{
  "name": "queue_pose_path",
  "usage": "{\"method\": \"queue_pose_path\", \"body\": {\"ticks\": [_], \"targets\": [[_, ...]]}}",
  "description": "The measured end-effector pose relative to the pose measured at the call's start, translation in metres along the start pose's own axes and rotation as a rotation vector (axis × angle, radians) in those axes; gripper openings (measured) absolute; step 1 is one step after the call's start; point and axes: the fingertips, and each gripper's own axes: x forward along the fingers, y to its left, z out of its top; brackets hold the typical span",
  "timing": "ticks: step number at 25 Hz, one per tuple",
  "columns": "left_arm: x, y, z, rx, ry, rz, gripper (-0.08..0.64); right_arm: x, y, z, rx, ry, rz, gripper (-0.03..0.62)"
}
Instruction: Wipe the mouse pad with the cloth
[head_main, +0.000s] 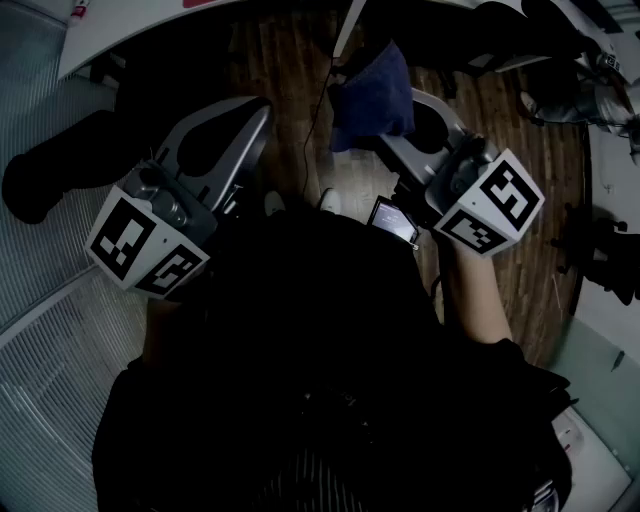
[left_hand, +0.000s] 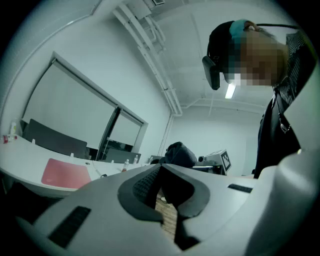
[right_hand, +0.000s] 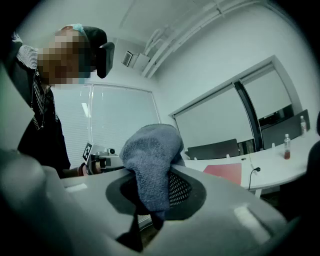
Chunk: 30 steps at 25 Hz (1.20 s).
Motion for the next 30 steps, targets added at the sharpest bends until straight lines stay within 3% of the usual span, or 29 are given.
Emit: {"method": "queue_pose_path", "body": {"ticks": [11, 19, 26, 30], "targets": [[0.003, -0.005, 0.007, 0.002, 0.002, -0.014, 0.006, 0.002, 0.006, 0.007, 0.022, -0.004, 0.006, 0.071], [-0.008, -0.008, 0.015, 0.030, 0.011, -0.060, 0.006, 0.006, 0.012, 0.018, 0.050, -0.032, -0.035, 0.071], [-0.027, 0.067, -0.003, -0.028, -0.006, -0.088, 0.006, 0.063, 0.001, 0.000, 0.066, -0.035, -0.121, 0.074], [-0.023, 0.083, -0.003, -0.017, 0.005, -0.091, 0.006, 0.071, -0.011, -0.002, 0.071, -0.025, -0.146, 0.074]]}}
